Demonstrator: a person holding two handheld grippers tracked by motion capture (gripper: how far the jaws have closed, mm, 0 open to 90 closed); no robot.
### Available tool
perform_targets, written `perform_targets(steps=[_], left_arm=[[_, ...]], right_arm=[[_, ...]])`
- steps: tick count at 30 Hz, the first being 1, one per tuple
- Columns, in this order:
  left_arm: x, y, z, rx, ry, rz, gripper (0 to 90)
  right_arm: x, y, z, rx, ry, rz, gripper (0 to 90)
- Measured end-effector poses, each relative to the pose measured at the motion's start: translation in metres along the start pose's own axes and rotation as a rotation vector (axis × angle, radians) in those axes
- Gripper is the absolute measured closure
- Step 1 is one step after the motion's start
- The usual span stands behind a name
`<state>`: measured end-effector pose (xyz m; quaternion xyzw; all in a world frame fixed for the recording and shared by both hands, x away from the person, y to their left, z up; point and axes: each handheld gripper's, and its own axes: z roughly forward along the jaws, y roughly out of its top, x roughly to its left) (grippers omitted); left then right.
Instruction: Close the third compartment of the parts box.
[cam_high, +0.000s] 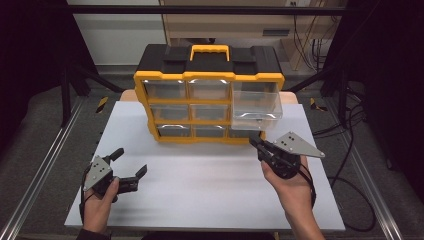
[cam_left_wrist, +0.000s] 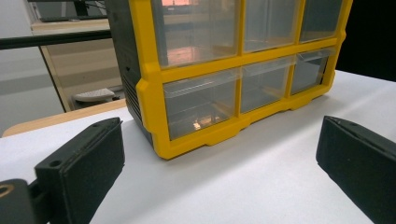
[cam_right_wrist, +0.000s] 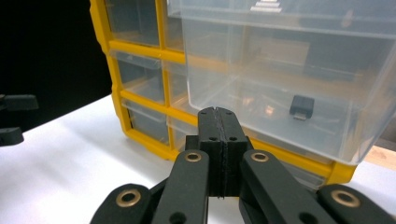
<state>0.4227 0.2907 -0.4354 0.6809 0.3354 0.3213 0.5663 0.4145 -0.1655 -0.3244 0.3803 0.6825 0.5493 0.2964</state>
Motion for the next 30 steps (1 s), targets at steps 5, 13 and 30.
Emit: perform_targets(steps=[5, 13, 30], left_arm=[[-0.001, 0.000, 0.002, 0.002, -0.005, 0.007, 0.9], [0.000, 0.000, 0.000, -0.002, -0.001, -0.004, 0.9], [0.000, 0.000, 0.001, 0.000, -0.004, 0.000, 0.9]], right_arm=[[0.001, 0.005, 0.000, -0.013, -0.003, -0.014, 90.0], [-0.004, 0.011, -0.001, -0.014, -0.020, -0.021, 90.0], [-0.007, 0.014, 0.001, 0.000, -0.007, -0.014, 90.0]])
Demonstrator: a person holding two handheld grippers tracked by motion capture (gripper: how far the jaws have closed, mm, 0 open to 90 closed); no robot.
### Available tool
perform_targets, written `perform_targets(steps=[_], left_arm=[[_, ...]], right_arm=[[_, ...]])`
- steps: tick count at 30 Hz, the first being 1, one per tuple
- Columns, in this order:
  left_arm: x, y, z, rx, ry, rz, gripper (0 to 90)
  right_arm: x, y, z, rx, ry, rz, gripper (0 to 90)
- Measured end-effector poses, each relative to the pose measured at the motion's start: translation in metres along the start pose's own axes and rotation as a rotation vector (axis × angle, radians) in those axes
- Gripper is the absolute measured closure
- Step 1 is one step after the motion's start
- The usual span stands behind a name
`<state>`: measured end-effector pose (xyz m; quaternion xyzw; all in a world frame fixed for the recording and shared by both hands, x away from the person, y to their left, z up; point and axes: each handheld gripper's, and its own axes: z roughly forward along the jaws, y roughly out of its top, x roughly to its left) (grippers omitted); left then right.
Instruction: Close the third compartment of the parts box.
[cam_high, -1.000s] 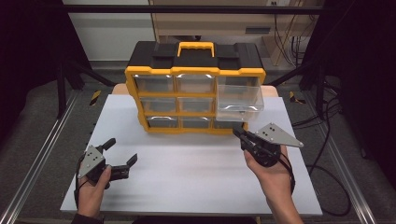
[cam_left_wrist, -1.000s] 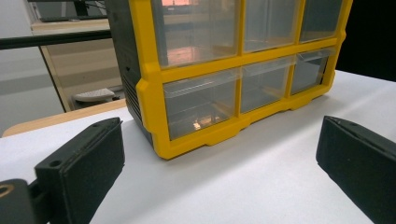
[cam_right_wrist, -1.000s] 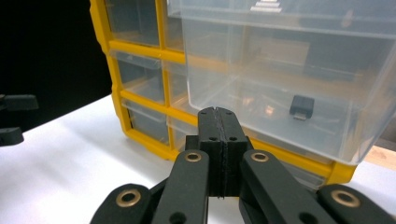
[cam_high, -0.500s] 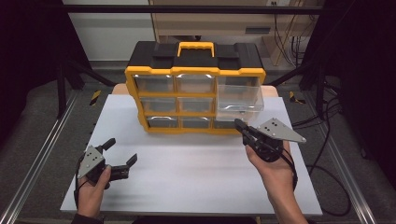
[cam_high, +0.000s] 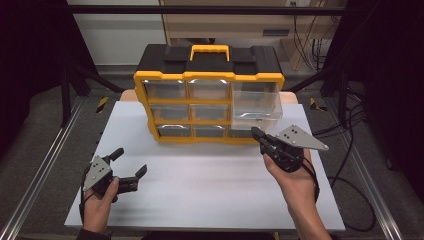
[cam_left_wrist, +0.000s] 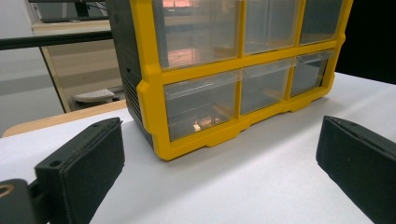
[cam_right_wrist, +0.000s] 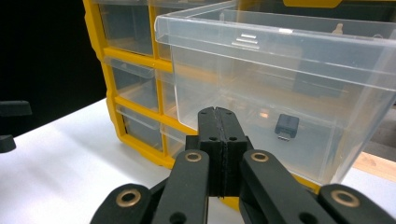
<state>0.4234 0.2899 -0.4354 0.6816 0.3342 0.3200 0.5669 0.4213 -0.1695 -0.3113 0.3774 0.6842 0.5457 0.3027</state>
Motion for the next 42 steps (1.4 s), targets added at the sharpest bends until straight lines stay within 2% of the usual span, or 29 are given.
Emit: perform_targets(steps=[14, 20, 26, 35, 42], left_arm=[[0.000, 0.000, 0.000, 0.003, -0.002, 0.002, 0.9], [0.000, 0.000, -0.001, 0.000, 0.001, -0.001, 0.9], [-0.001, 0.000, 0.000, 0.002, -0.002, 0.001, 0.9], [0.000, 0.000, 0.000, 0.001, -0.001, 0.001, 0.9], [-0.001, 0.000, 0.000, 0.002, -0.003, 0.001, 0.9]], right_arm=[[-0.002, 0.004, 0.000, -0.021, -0.026, -0.008, 90.0], [-0.006, 0.005, 0.003, -0.030, -0.039, 0.004, 90.0], [-0.008, 0.008, 0.005, -0.031, -0.075, -0.020, 90.0], [-0.007, 0.012, 0.010, -0.036, -0.073, -0.033, 90.0], [-0.015, 0.014, 0.015, -0.034, -0.087, -0.021, 90.0]])
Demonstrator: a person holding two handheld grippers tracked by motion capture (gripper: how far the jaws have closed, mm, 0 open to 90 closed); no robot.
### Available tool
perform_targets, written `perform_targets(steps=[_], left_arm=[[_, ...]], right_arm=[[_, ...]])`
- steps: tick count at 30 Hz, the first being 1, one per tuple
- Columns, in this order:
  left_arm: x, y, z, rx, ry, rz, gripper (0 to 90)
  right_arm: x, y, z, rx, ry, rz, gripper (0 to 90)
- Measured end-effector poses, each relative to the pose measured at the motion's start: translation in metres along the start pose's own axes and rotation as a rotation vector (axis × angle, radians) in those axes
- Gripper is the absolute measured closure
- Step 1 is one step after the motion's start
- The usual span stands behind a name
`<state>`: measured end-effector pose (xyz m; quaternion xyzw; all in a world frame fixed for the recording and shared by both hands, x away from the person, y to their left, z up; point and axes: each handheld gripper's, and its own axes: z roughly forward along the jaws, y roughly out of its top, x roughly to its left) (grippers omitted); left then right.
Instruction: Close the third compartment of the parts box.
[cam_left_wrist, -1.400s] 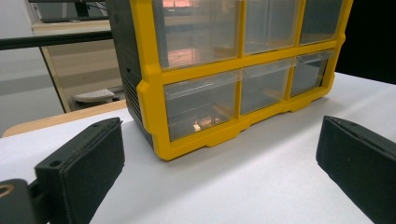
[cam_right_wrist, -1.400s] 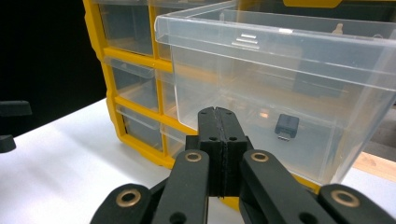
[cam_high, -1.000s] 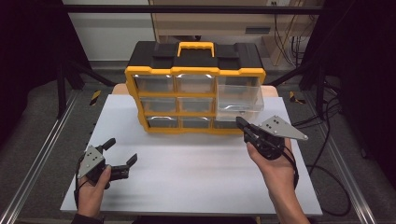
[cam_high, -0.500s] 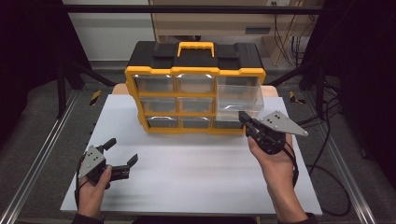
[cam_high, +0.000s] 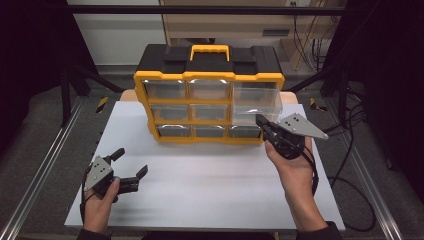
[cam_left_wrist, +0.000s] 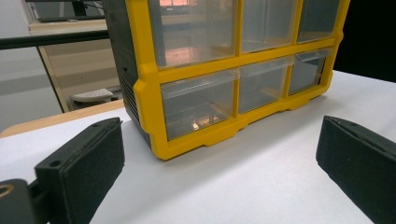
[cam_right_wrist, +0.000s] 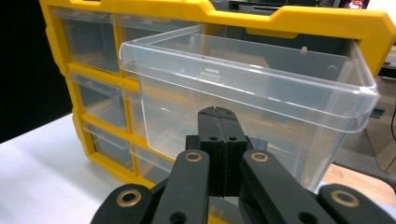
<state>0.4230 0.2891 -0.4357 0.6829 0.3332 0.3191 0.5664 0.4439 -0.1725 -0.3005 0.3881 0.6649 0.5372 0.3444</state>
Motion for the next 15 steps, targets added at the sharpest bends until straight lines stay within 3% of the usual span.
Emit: perform_targets(steps=[15], left_arm=[[0.000, 0.000, 0.000, 0.001, -0.001, 0.000, 0.9]], right_arm=[[-0.007, 0.001, 0.015, -0.017, 0.011, 0.055, 90.0]])
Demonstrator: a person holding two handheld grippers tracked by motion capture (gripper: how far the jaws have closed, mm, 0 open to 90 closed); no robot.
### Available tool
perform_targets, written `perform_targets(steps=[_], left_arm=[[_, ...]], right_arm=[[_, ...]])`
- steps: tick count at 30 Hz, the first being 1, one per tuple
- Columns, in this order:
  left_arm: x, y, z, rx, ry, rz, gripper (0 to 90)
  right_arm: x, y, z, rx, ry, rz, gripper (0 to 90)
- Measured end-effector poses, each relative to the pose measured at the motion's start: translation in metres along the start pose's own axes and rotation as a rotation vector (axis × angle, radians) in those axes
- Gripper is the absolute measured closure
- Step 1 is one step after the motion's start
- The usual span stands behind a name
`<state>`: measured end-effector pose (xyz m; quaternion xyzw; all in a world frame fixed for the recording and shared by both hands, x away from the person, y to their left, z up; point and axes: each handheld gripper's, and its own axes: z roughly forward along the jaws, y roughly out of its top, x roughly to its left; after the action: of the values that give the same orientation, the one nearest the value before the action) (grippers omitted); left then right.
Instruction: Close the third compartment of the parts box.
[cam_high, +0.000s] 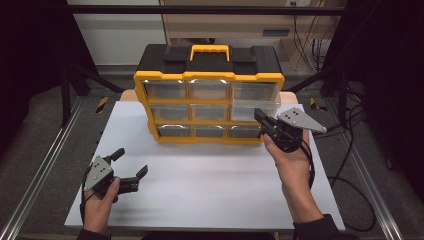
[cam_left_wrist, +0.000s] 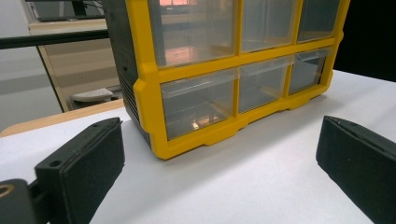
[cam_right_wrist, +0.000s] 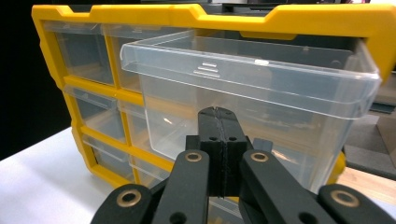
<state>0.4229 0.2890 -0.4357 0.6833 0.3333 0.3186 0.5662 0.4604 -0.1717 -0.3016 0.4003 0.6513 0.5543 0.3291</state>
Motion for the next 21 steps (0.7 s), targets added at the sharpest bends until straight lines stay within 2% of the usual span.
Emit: perform_targets(steps=[5, 9, 21], left_arm=[[0.000, 0.000, 0.000, 0.000, 0.000, 0.001, 0.9], [0.000, 0.000, 0.000, 0.000, -0.001, 0.001, 0.9], [0.000, 0.000, 0.000, -0.001, -0.002, 0.001, 0.9]], right_arm=[[0.002, 0.003, 0.005, 0.000, 0.006, -0.002, 90.0], [0.000, 0.005, 0.009, 0.006, 0.000, -0.016, 90.0], [-0.005, 0.007, 0.018, 0.005, -0.012, -0.015, 90.0]])
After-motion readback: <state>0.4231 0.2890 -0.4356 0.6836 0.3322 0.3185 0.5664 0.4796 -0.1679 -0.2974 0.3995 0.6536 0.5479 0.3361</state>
